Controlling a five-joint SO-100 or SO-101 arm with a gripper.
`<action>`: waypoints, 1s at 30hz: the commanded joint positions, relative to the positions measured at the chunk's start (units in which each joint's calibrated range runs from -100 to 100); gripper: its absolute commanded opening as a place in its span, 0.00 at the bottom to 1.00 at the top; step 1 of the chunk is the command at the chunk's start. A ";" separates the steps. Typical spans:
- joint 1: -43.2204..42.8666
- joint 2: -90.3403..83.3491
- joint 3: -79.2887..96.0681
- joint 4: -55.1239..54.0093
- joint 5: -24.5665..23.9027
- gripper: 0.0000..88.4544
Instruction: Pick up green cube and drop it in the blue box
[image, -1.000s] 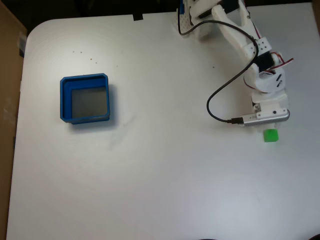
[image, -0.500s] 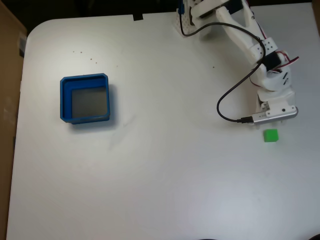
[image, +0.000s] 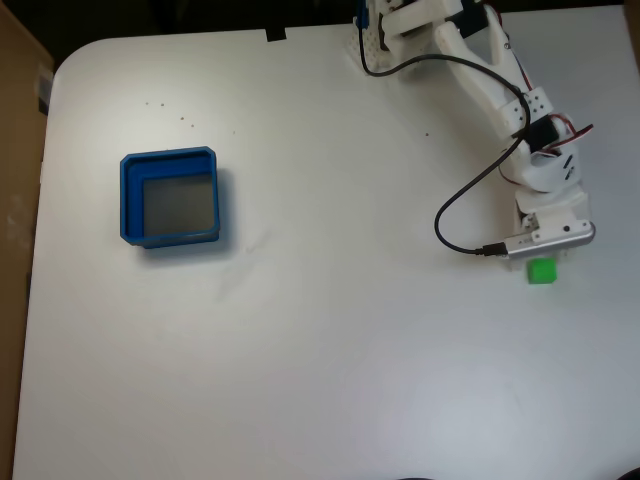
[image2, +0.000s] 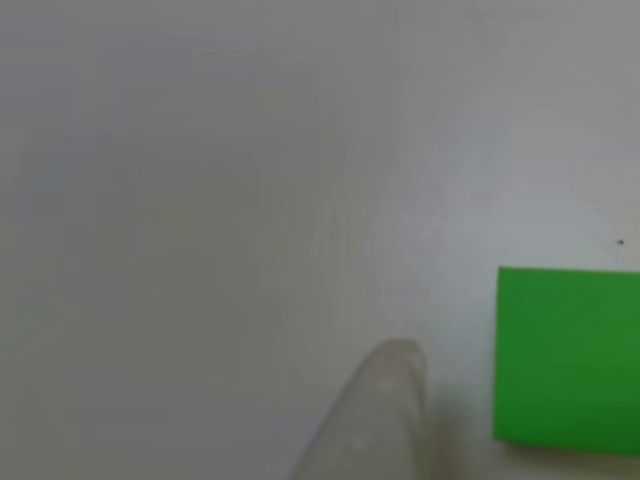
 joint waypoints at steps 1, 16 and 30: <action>0.44 0.22 -3.73 -3.43 0.10 0.34; 0.51 2.81 -3.55 -6.40 0.05 0.34; 0.66 2.81 -3.55 -5.58 0.05 0.34</action>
